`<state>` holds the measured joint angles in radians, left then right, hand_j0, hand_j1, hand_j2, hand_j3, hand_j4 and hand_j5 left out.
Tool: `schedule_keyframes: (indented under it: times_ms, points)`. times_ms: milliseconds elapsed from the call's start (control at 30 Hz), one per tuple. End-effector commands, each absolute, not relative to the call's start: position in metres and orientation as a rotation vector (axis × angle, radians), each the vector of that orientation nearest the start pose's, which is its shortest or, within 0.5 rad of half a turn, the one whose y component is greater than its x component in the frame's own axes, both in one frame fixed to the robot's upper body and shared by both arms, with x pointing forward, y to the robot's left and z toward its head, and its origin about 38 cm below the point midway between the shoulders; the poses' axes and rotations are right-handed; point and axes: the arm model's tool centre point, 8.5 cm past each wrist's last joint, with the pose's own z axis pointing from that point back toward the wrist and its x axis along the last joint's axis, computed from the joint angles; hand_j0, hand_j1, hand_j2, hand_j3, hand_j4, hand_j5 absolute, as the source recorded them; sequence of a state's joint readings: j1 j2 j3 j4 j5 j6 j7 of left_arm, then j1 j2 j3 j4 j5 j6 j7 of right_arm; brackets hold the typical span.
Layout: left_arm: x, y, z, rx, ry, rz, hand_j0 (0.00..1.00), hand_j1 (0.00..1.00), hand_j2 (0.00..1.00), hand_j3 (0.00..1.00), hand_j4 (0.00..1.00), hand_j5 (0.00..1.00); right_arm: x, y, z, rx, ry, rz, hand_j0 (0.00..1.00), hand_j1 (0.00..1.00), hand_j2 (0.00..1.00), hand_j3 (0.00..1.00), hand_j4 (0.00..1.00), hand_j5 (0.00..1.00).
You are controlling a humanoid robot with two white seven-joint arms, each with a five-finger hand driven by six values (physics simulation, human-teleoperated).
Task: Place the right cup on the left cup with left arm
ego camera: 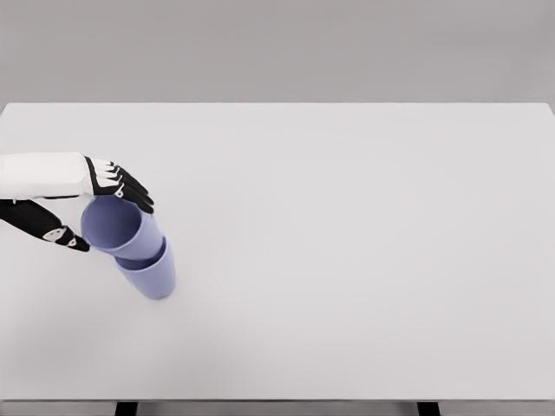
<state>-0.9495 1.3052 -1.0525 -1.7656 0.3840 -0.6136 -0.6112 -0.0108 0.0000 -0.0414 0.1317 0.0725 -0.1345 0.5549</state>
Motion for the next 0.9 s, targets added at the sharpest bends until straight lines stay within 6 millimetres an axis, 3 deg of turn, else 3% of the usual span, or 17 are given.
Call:
schedule_keyframes:
  times_ms: [0,133,200,300,433,500,700,800,867]
  points:
    - [0.351,0.331,0.314,-0.099,-1.491,-1.979,0.89,0.89,0.89,0.89,0.89,0.89,-0.026,-0.223,-0.249,0.478,-0.003,0.035,1.00,1.00,1.00,1.00,1.00,1.00]
    - [0.351,0.331,0.314,-0.099,-1.491,-1.979,0.89,0.89,0.89,0.89,0.89,0.89,-0.025,-0.223,-0.249,0.478,-0.005,0.035,1.00,1.00,1.00,1.00,1.00,1.00]
    - [0.351,0.331,0.315,-0.096,-1.495,-1.980,0.98,0.98,0.98,0.98,0.98,0.98,-0.025,-0.223,-0.249,0.478,-0.005,0.035,1.00,1.00,1.00,1.00,1.00,1.00]
    - [0.351,0.334,0.324,-0.074,-1.510,-1.975,1.00,1.00,1.00,1.00,1.00,1.00,-0.025,-0.223,-0.249,0.478,-0.006,0.036,1.00,1.00,1.00,1.00,1.00,1.00]
    - [0.352,0.338,0.404,0.024,-1.709,-1.912,1.00,1.00,1.00,1.00,1.00,1.00,-0.025,-0.223,-0.249,0.478,-0.005,0.035,1.00,1.00,1.00,1.00,1.00,1.00]
    - [0.351,0.335,0.420,0.020,-1.767,-1.895,1.00,1.00,1.00,1.00,1.00,1.00,-0.025,-0.223,-0.249,0.478,-0.005,0.035,1.00,1.00,1.00,1.00,1.00,1.00]
    - [0.358,0.315,0.416,-0.077,-1.822,-1.883,1.00,1.00,1.00,1.00,1.00,1.00,-0.025,-0.223,-0.249,0.478,-0.005,0.035,1.00,1.00,1.00,1.00,1.00,1.00]
    - [0.363,0.300,0.395,-0.175,-1.819,-1.873,1.00,1.00,1.00,1.00,1.00,1.00,-0.026,-0.223,-0.249,0.478,-0.003,0.035,1.00,1.00,1.00,1.00,1.00,1.00]
    - [0.364,0.296,0.392,-0.193,-1.822,-1.873,1.00,1.00,1.00,1.00,1.00,1.00,-0.025,-0.223,-0.249,0.478,-0.005,0.035,1.00,1.00,1.00,1.00,1.00,1.00]
